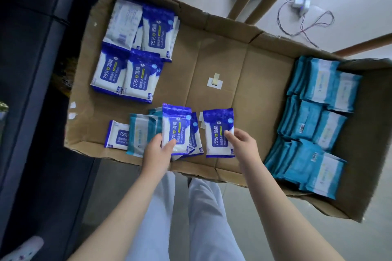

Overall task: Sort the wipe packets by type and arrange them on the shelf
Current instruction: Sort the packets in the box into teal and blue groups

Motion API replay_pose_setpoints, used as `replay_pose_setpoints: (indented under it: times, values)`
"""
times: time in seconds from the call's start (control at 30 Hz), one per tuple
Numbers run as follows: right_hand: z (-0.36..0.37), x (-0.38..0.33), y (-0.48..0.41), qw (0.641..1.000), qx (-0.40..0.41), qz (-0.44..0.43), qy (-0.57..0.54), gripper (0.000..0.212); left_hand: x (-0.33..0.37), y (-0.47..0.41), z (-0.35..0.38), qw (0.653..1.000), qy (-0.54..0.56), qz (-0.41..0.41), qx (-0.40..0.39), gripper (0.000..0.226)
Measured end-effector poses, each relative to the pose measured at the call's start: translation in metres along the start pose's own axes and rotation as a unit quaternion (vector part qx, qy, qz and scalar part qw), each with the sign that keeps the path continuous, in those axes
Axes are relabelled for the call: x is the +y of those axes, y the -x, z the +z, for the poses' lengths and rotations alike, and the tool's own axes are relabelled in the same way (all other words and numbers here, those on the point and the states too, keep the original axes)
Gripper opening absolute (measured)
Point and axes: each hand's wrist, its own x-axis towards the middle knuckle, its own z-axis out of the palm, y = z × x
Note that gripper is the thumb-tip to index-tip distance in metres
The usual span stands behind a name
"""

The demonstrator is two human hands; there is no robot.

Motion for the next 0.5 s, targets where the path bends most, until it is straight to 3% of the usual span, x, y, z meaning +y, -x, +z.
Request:
replay_pose_setpoints:
  times: [0.2,0.33,0.47,0.5]
  values:
    - [0.083,-0.056,0.011,0.993,-0.071,-0.018,-0.096,0.016,0.016,-0.044,-0.104,0.995,0.087,0.022,0.032,0.012]
    - [0.166,-0.085,-0.003,0.994,-0.076,-0.029,-0.07,0.009,0.029,-0.095,-0.159,0.997,-0.002,0.072,0.024,0.018]
    - [0.228,-0.103,-0.03,0.998,-0.025,-0.065,-0.009,0.006,0.035,-0.14,-0.175,0.992,-0.052,0.083,0.082,0.024]
    - [0.235,-0.106,-0.033,0.998,-0.013,-0.067,-0.005,0.014,0.034,-0.146,-0.175,0.99,-0.055,0.086,0.101,0.027]
